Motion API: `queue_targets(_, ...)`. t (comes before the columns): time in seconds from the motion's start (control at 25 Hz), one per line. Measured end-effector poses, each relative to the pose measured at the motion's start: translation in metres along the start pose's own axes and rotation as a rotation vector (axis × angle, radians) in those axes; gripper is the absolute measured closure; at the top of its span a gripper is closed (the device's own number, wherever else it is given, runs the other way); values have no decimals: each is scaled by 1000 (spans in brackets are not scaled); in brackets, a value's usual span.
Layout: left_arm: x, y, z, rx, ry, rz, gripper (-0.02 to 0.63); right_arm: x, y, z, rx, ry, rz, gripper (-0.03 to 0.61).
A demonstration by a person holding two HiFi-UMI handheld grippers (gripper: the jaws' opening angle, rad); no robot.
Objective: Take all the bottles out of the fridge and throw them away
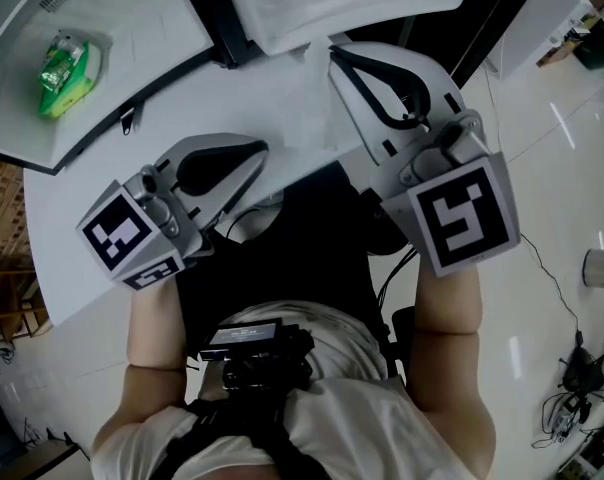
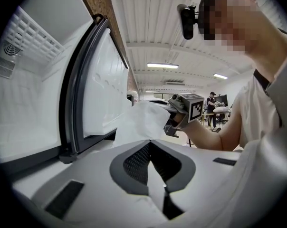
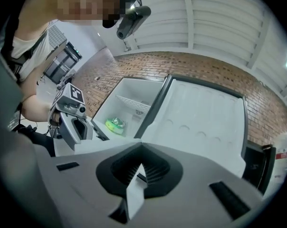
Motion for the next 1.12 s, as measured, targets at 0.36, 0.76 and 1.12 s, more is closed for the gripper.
queue_targets(0.36,-75,0,36,2,143,16,614,61,33,34,-8,105,-61,577)
queue_targets(0.76,-139,-2,73,1,294,18,614,127,66,62,-38,211,-121,577)
queue_targets(1.12,-180,12,95,29,398,-14,614,172,84,71,-15,259,-215,577)
Point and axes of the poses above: the fingertips, and each gripper's own axes: x backward along the fingers, z to its right, y out of its underside, the point moved 5 cm from there along x, backward along the fingers, and after that the axes turned 8 degrees about x, right-handed, at the moved point
